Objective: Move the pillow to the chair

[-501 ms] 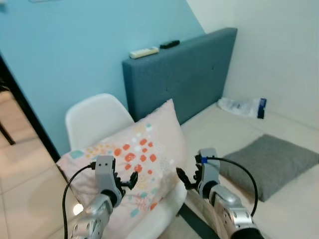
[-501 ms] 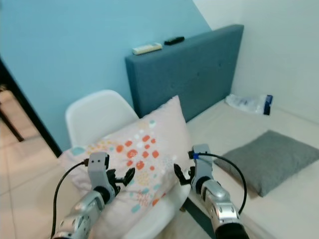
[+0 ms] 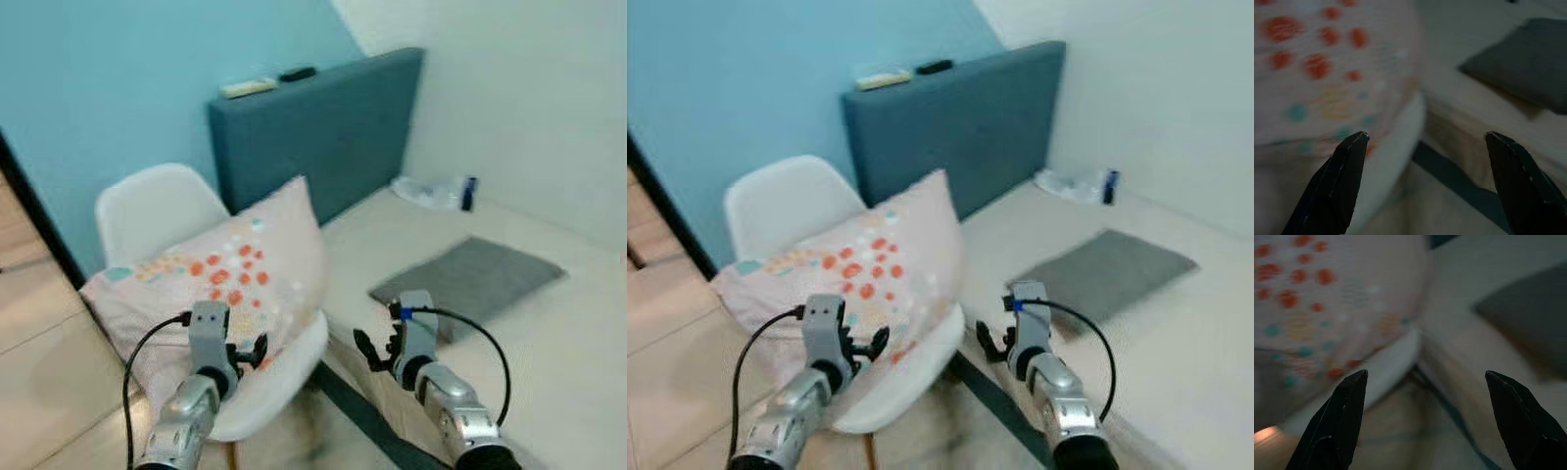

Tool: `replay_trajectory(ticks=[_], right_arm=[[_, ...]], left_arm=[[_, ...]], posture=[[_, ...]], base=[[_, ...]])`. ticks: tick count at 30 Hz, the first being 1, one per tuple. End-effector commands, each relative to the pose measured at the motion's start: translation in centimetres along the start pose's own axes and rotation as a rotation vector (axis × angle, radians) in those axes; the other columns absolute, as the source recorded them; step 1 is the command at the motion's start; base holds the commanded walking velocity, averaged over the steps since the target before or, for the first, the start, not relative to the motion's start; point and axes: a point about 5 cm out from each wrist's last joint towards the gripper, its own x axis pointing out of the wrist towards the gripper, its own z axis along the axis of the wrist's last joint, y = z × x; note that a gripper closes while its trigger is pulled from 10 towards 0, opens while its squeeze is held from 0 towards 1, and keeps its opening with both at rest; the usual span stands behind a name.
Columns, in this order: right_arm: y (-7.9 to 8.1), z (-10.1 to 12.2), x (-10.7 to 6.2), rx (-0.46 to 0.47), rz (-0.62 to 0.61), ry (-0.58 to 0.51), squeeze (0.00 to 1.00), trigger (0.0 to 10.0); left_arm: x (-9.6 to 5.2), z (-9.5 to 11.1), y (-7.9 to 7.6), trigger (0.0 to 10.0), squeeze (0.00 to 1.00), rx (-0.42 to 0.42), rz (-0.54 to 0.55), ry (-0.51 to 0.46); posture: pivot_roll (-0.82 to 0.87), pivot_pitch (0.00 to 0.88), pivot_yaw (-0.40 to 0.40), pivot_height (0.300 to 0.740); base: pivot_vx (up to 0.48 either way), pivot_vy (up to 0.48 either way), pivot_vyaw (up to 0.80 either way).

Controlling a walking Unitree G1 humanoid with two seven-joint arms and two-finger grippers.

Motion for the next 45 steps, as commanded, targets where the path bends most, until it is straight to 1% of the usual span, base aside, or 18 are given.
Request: replay_trajectory(ticks=[1, 9, 13, 19, 23, 26, 31, 37, 41, 45], right_arm=[[0.0, -0.3, 0.0, 0.002, -0.007, 0.019, 0.0, 10.0], [-0.3, -0.5, 0.1, -0.009, -0.03, 0.036, 0.0, 10.0], [-1.1, -0.6, -0.1, -0.018, -0.072, 0.05, 0.0, 10.0], [-1.8, -0.4, -0.1, -0.032, -0.094, 0.052, 0.0, 10.0], [-1.8, -0.3, -0.1, -0.039, -0.095, 0.049, 0.0, 10.0], [-1.7, 0.0, 0.0, -0.025, -0.085, 0.023, 0.0, 10.0], [-1.5, 0.3, 0.1, -0.029, -0.071, 0.009, 0.0, 10.0], [-0.8, 1.2, 0.4, -0.024, -0.026, -0.032, 0.0, 10.0], [-1.0, 1.5, 0.5, -0.02, -0.019, -0.046, 0.0, 10.0], [-0.7, 1.7, 0.6, -0.018, 0.01, -0.052, 0.0, 10.0]], left_arm=[[0.1, -0.2, -0.1, 10.0, 0.0, 0.038, 0.0, 0.011], [0.0, -0.7, 0.1, 10.0, 0.0, 0.072, 0.007, 0.031], [-0.1, -1.1, 0.6, 10.0, 0.0, 0.084, 0.028, 0.044], [-0.1, -1.1, 1.7, 10.0, 0.0, 0.109, 0.081, 0.043], [0.1, -0.7, 1.7, 10.0, 0.0, 0.099, 0.088, 0.024], [0.2, -0.5, 1.7, 10.0, 0.0, 0.099, 0.086, 0.014], [0.3, -0.3, 1.5, 10.0, 0.0, 0.098, 0.085, -0.002], [0.4, 0.7, 1.7, 10.0, 0.0, 0.102, 0.102, -0.049], [0.3, 0.5, 1.5, 10.0, 0.0, 0.102, 0.102, -0.053], [0.5, -0.3, 0.7, 10.0, 0.0, 0.123, 0.075, -0.028]], posture=[[-0.02, 0.0, 0.001, 0.74], [-0.02, 0.0, 0.0, 0.74], [-0.02, 0.0, 0.001, 0.74], [-0.03, 0.0, 0.001, 0.74], [-0.03, 0.0, 0.001, 0.74], [-0.03, 0.0, 0.001, 0.74], [-0.03, 0.0, 0.0, 0.74], [-0.03, 0.0, -0.008, 0.74], [-0.04, 0.0, -0.012, 0.74], [-0.04, 0.0, -0.027, 0.74]], base=[[0.0, 0.0, -0.67], [0.0, 0.0, -0.67], [0.0, 0.0, -0.67], [0.0, 0.0, -0.67], [0.0, 0.0, -0.67], [0.0, 0.0, -0.65], [0.0, 0.0, 0.0], [0.348, 0.0, 0.0], [0.366, 0.0, 0.0], [0.329, 0.0, 0.0]])
